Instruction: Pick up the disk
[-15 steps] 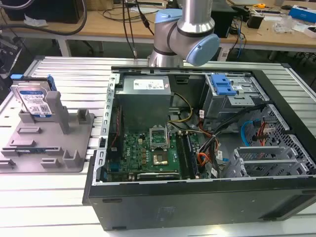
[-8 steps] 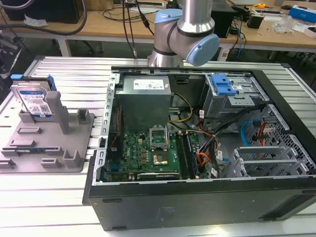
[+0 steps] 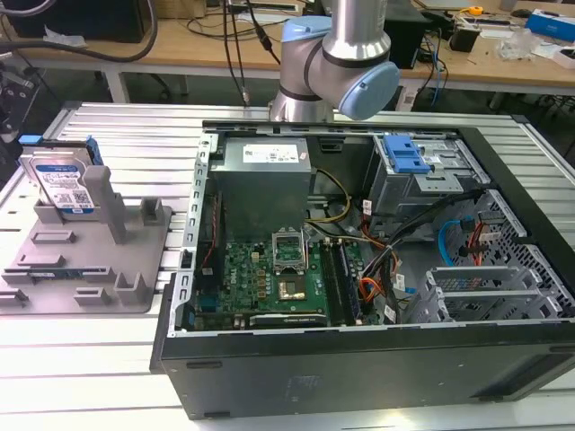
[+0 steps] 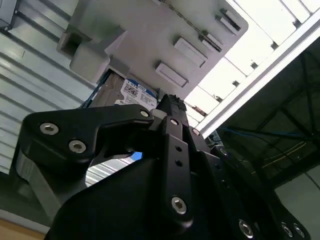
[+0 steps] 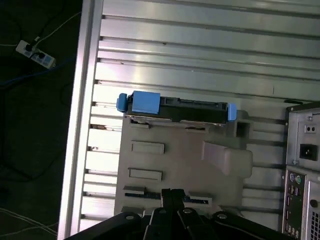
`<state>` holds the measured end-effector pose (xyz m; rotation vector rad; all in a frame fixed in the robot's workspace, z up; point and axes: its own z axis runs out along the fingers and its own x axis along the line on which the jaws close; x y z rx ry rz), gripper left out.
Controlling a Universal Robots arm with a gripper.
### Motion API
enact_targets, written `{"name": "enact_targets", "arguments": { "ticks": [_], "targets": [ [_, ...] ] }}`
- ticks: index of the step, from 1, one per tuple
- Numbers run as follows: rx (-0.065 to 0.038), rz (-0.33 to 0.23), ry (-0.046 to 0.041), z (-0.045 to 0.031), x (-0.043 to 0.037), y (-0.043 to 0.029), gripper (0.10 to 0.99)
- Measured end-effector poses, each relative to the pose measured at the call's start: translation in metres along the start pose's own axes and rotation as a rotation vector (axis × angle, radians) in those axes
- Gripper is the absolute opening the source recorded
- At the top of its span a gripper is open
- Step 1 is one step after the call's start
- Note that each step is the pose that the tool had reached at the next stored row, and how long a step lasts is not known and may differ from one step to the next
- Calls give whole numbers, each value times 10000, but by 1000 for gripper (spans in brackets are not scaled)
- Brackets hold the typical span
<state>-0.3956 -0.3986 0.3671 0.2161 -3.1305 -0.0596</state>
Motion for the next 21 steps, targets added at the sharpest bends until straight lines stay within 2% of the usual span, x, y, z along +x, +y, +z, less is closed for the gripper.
{"name": "enact_targets", "arguments": {
  "ticks": [2,6,9,12,13,15,16,17,21],
  "targets": [
    [1,-1329,51,5,0,0,106],
    [1,-2173,84,8,0,-1,106],
    [2,-3470,133,15,0,-1,106],
    [2,-4309,165,20,0,-1,114],
    [2,-4586,176,21,0,-1,169],
    [2,-5420,208,27,-1,-1,416],
    [3,-5648,216,28,-1,-2,416],
    [2,-5839,223,30,-1,-2,482],
    [3,-6743,258,35,-3,-2,482]
  ]
}}
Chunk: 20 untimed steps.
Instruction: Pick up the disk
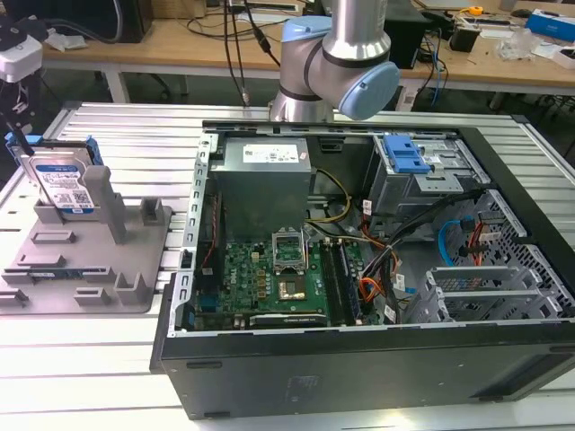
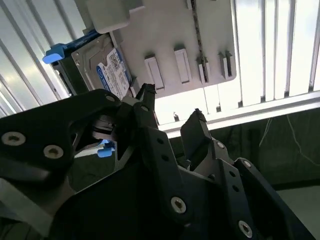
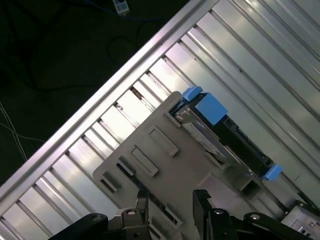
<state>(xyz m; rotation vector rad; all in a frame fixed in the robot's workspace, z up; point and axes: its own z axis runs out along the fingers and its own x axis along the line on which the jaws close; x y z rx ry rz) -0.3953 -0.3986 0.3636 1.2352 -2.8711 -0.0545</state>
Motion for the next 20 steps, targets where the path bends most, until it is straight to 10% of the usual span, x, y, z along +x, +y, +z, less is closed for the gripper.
{"name": "enact_targets", "arguments": {
  "ticks": [20],
  "targets": [
    [4,-4504,171,8,0,-1,482]
  ]
}}
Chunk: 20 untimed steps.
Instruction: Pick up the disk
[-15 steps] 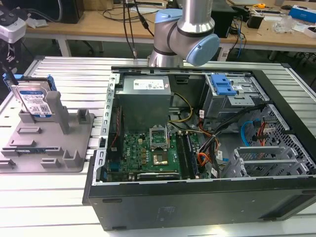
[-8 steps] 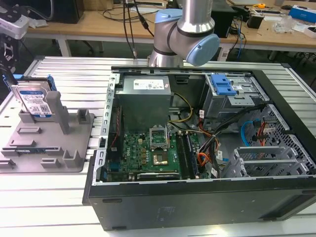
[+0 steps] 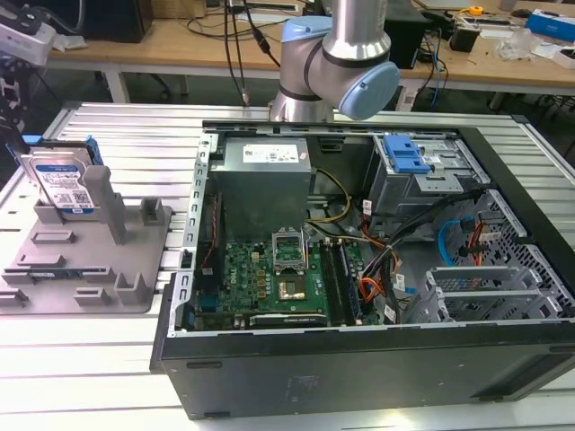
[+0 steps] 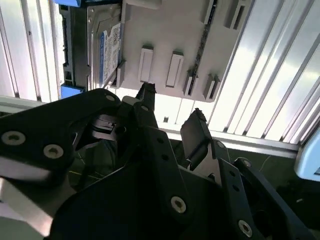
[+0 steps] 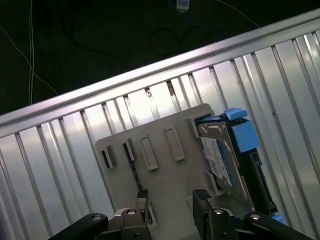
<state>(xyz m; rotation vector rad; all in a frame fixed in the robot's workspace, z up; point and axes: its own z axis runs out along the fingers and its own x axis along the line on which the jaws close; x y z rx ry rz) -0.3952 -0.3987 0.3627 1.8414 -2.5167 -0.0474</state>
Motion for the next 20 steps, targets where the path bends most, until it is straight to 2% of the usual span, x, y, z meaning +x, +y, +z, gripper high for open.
{"name": "enact_targets", "arguments": {
  "ticks": [3,5,8,17,19,20],
  "targets": [
    [0,-670,25,2,0,-1,482],
    [1,-1328,50,3,0,-2,482],
    [0,-1815,69,3,-3,-7,482],
    [1,-1977,75,4,-19,-3,482],
    [3,-1987,84,5,-101,23,482],
    [7,-1997,99,6,-167,45,482]
  ]
}}
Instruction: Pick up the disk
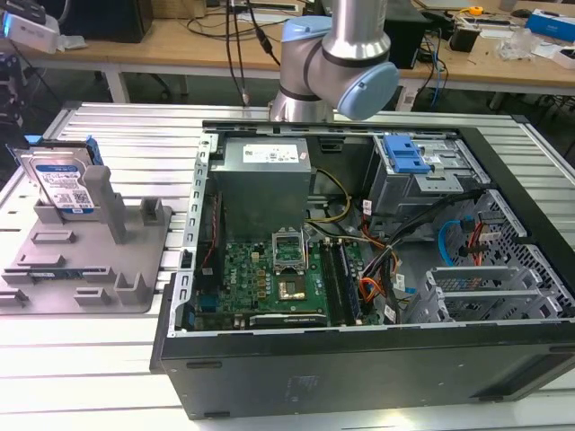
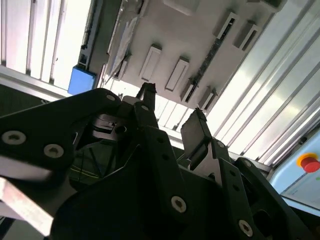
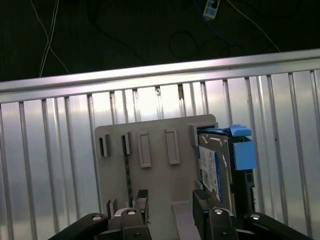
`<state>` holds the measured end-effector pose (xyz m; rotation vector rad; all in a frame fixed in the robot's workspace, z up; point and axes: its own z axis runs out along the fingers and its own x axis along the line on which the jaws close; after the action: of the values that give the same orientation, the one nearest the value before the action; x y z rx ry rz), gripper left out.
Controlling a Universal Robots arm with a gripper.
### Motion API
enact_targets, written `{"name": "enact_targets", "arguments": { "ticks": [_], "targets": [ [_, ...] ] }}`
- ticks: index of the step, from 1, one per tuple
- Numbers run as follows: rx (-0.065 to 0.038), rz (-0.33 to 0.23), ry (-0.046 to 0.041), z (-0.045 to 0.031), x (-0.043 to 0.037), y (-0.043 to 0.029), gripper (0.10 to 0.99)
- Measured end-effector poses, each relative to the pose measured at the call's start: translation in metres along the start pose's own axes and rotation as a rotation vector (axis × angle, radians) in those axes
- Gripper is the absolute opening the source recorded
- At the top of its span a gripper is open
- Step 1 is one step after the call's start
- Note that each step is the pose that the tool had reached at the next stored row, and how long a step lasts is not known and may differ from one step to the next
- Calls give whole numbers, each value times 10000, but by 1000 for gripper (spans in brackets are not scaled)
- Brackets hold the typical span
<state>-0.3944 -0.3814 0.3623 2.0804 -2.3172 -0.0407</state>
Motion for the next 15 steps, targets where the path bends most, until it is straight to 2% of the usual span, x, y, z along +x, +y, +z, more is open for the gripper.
{"name": "enact_targets", "arguments": {
  "ticks": [2,4,7,11,12,15],
  "targets": [
    [1,-21,26,-1,-92,10,482],
    [6,-61,75,0,-278,30,482],
    [32,-97,114,0,-442,47,482],
    [185,-109,131,0,-568,64,482],
    [223,-108,153,1,-624,103,482],
    [235,-121,215,4,-634,173,482]
  ]
}}
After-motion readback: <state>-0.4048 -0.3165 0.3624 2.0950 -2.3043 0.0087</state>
